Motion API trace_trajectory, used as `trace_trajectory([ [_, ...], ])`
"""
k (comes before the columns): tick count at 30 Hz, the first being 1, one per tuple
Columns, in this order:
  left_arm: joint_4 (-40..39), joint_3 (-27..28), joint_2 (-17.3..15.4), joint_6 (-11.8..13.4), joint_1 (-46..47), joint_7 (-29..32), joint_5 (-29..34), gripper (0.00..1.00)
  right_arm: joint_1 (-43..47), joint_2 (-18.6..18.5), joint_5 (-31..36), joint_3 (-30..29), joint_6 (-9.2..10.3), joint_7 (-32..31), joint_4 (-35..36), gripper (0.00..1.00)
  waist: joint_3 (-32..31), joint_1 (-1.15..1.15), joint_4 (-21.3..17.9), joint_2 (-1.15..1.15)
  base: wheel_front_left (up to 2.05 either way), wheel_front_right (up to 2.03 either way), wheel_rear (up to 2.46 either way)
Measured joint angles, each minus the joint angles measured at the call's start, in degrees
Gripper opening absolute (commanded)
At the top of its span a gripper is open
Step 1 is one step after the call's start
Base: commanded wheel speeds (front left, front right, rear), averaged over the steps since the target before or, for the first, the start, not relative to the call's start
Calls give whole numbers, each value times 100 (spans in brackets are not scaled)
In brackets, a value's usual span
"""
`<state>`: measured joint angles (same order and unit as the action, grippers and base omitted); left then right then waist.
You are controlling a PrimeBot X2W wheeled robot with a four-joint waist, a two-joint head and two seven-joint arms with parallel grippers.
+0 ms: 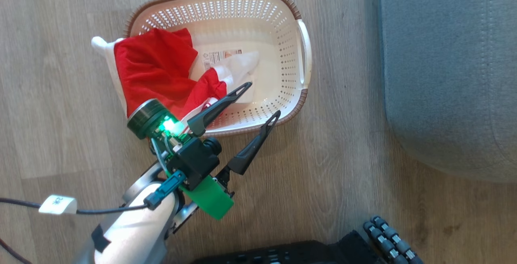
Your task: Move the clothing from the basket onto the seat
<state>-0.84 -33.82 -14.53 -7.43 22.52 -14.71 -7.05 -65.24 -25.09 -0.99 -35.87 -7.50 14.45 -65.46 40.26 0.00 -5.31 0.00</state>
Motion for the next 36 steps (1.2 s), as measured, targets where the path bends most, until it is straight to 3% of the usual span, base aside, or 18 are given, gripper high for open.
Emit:
trace_trajectory([
  [7, 65, 5, 93, 0, -23, 0, 5, 100, 108, -45, 1, 79, 0, 2, 18, 100, -315, 0, 40, 0, 0, 0, 0],
  [22, 326, -34, 577, 0, -535, 0, -2, 100, 1274, -56, 191, 722, 0, 18, 490, 100, -1467, 0, 194, 0, 0, 0, 0],
  [30, 414, 270, 772, 0, -1099, 0, -2, 100, 2003, 75, -536, 1473, 0, 18, 1210, 100, -2303, 0, 240, 0, 0, 0, 0],
  [36, 441, 670, 889, 0, -1447, 0, 1, 100, 2633, 311, -1535, 2276, 0, 18, 2314, 100, -2892, 1, 265, 0, 0, 0, 0],
])
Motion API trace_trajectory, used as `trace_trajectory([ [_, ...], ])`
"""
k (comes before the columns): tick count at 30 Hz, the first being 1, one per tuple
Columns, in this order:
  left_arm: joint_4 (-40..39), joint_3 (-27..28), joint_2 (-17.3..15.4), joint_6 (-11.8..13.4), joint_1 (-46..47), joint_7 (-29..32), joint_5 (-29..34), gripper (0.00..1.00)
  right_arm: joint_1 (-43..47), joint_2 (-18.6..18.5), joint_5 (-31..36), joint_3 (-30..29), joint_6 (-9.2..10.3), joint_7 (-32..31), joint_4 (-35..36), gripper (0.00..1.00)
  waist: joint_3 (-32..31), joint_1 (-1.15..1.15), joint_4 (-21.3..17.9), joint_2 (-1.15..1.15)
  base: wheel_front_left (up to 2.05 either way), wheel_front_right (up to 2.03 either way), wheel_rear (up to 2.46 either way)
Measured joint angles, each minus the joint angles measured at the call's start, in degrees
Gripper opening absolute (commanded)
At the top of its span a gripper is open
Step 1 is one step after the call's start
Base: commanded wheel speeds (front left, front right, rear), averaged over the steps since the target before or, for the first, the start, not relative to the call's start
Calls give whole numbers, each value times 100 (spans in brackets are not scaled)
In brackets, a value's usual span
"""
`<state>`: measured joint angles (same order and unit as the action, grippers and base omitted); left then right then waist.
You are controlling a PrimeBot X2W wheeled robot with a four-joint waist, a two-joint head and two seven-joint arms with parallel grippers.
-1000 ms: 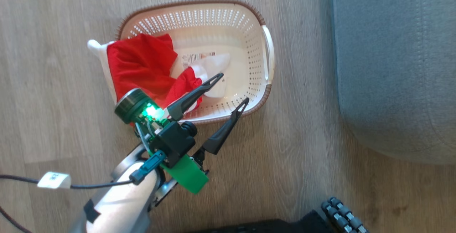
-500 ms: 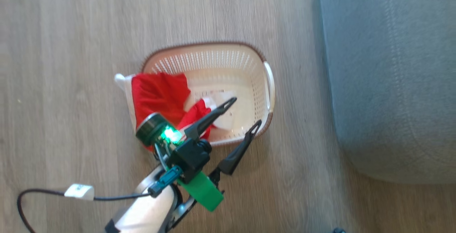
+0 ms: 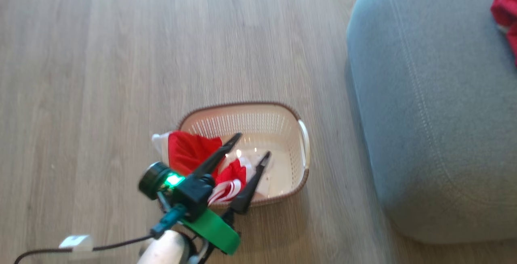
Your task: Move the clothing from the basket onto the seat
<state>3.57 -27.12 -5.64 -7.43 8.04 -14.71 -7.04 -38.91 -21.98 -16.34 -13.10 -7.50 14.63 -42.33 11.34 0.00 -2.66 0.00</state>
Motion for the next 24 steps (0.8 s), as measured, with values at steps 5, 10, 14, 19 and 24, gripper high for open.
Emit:
trace_trajectory([
  [5, -23, 638, 164, 5, -260, 0, -3, 100, 641, 37, -535, 549, 0, 0, 928, 100, -416, 0, 59, 0, 0, 0, 0],
  [10, -97, 1149, 209, 57, -349, 0, 1, 100, 1072, 281, -1026, 1089, 0, 0, 1802, 100, -685, 0, 152, 0, 0, 0, 0],
  [14, -170, 1637, 259, 198, -349, 0, -54, 100, 1402, 344, -1214, 1438, 0, 0, 2336, 100, -813, 0, 232, 0, 0, 0, 0],
  [19, -226, 1993, 266, 383, -349, 0, -149, 100, 1812, 485, -1354, 1894, 0, 0, 2758, 100, -896, 0, 318, 0, 0, 0, 0],
  [24, -243, 2319, 283, 775, -402, 0, -533, 100, 2407, 738, -1295, 2219, 0, 0, 3222, 100, -960, 0, 383, 0, 0, 0, 0],
])
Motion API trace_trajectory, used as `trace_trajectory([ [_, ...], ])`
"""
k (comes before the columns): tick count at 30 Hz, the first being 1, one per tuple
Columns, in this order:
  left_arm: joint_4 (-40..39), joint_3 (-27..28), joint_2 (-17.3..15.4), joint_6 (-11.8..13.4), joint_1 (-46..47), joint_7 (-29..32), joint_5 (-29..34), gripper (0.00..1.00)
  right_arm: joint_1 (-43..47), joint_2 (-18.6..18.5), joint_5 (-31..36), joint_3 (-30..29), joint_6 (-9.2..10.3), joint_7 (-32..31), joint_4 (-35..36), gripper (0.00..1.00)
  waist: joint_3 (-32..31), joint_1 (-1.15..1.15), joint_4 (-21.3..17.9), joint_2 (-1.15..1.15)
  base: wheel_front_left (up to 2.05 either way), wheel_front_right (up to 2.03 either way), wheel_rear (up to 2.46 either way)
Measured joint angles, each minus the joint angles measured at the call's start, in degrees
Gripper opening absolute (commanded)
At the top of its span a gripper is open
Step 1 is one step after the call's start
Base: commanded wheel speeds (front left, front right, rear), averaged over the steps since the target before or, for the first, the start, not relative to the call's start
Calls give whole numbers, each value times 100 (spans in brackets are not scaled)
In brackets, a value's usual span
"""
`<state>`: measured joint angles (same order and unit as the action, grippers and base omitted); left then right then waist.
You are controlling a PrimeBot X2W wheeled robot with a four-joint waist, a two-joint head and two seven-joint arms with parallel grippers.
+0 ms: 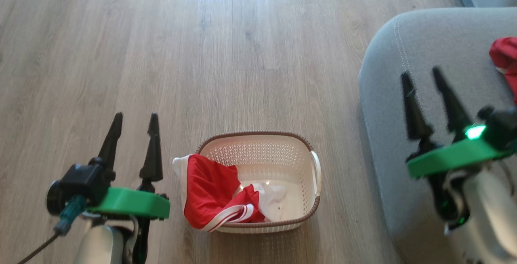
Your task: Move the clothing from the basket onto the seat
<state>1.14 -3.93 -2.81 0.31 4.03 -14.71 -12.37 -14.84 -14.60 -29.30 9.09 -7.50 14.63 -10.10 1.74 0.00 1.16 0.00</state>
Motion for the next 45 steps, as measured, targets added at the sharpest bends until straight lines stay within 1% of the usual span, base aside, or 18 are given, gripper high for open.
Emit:
trace_trajectory([
  [3, -11, 23, 1, 65, -183, 0, -79, 100, 355, 225, 78, 16, 0, 0, 70, 100, -25, 0, 26, 0, 0, 0, 0],
  [6, -12, 57, 2, 225, -297, 0, -83, 100, 643, 385, 263, 85, 0, 0, 73, 100, -33, 0, 44, 0, 0, 0, 0],
  [9, -3, 55, 2, 247, -304, 0, -79, 100, 841, 564, 337, 64, 0, 0, 65, 100, -53, 0, 56, 0, 0, 0, 0],
  [14, 31, 51, 3, 290, -428, 0, 53, 100, 1053, 791, 654, 54, 0, 0, 92, 100, -66, 0, 38, 0, 0, 0, 0],
  [17, 46, 37, 2, 302, -513, 0, 204, 100, 1133, 932, 704, -103, 0, 0, 124, 100, -60, 0, 36, 0, 0, 0, 0],
  [19, 46, 46, 4, 446, -544, 0, 168, 100, 1184, 960, 722, -188, 0, 0, 149, 100, -61, 0, 34, 0, 0, 0, 0],
  [20, 46, 46, 4, 446, -544, 0, 168, 100, 1184, 960, 722, -188, 0, 0, 149, 100, -61, 0, 34, 0, 0, 0, 0],
  [22, 44, 54, 3, 543, -545, 0, 89, 100, 1228, 1000, 722, -289, 0, 0, 154, 100, -69, 0, 37, 0, 0, 0, 0],
  [25, 48, -11, 3, 530, -549, 0, 88, 100, 1235, 1035, 740, -330, 0, 0, 162, 100, -79, 0, 44, 0, 0, 0, 0],
  [28, 85, -88, 3, 445, -550, 0, 136, 100, 1235, 1065, 798, -330, 0, 0, 164, 100, -88, 0, 47, 0, 0, 0, 0],
  [36, 129, -271, 3, 432, -549, 0, 136, 100, 1235, 1069, 815, -379, 0, 0, 162, 100, -86, 0, 51, 0, 0, 0, 0],
  [39, 154, -359, 3, 389, -549, 0, 136, 100, 1235, 1070, 833, -386, 0, 0, 159, 100, -70, 0, 45, 0, 0, 0, 0],
  [45, 165, -360, 3, 389, -550, 0, 136, 100, 1235, 1071, 862, -422, 0, 0, 148, 100, -62, 0, 26, 0, 0, 0, 0],
])
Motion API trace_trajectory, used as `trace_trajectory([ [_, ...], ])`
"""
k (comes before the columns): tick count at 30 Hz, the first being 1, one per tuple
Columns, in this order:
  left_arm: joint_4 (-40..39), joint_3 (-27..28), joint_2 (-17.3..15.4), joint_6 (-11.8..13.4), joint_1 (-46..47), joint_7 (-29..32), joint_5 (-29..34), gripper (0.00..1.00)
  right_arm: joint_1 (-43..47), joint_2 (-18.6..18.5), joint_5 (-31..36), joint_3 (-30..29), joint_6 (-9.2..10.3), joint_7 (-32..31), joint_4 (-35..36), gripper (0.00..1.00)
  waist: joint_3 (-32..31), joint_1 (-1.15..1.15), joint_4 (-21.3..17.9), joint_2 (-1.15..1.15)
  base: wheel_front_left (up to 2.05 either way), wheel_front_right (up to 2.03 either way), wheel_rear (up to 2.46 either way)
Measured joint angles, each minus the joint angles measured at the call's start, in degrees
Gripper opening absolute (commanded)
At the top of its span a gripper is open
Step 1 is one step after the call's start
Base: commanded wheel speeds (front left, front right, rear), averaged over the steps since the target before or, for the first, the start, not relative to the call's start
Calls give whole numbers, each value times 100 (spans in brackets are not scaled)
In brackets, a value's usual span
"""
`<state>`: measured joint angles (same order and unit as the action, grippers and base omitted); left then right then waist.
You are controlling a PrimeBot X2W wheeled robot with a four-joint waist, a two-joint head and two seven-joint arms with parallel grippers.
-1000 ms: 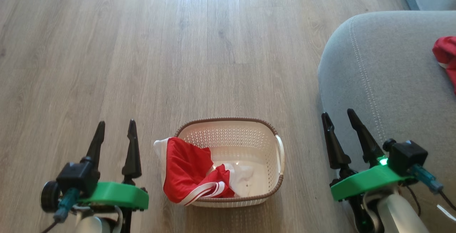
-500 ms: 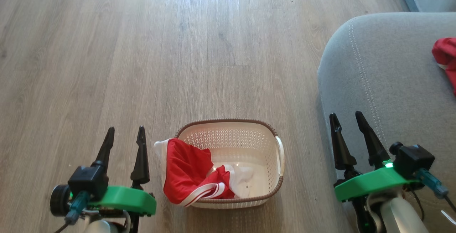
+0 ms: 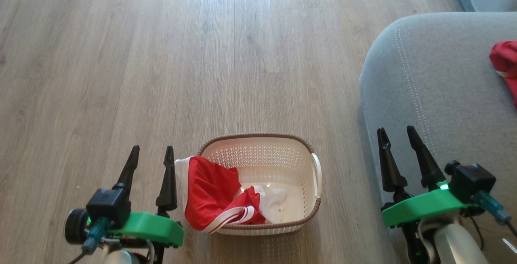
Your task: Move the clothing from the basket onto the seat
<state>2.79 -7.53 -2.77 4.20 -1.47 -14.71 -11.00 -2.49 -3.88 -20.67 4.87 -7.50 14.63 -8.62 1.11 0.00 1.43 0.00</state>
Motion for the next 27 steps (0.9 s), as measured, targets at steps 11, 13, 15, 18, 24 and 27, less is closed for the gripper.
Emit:
trace_trajectory([
  [11, 14, -42, 0, -4, -4, 0, 0, 100, 0, 1, -8, -103, 0, 0, -4, 100, -17, 0, -24, 0, 0, 0, 0],
  [13, 14, -54, 0, -5, -4, 0, 0, 100, 0, 1, -8, -115, 0, 0, -3, 100, -14, 0, -23, 0, 0, 0, 0],
  [15, 13, -67, 0, -5, -5, 0, 0, 100, 0, 1, -8, -132, 0, 0, -1, 100, -6, 0, -23, 0, 0, 0, 0],
  [18, 13, -83, 0, -31, -8, 0, 0, 100, 0, 1, -8, -158, 0, 0, 5, 100, 18, 0, -27, 0, 0, 0, 0],
  [24, 12, -104, 0, -107, -10, 0, 49, 100, -1, 1, 2, -155, 0, 0, 7, 100, 181, 0, -53, 0, 0, 0, 0],
  [27, 14, -138, -1, -180, 10, 0, 60, 100, -8, 1, 49, -212, 0, 0, 4, 100, 369, 0, -79, 0, 0, 0, 0],
])
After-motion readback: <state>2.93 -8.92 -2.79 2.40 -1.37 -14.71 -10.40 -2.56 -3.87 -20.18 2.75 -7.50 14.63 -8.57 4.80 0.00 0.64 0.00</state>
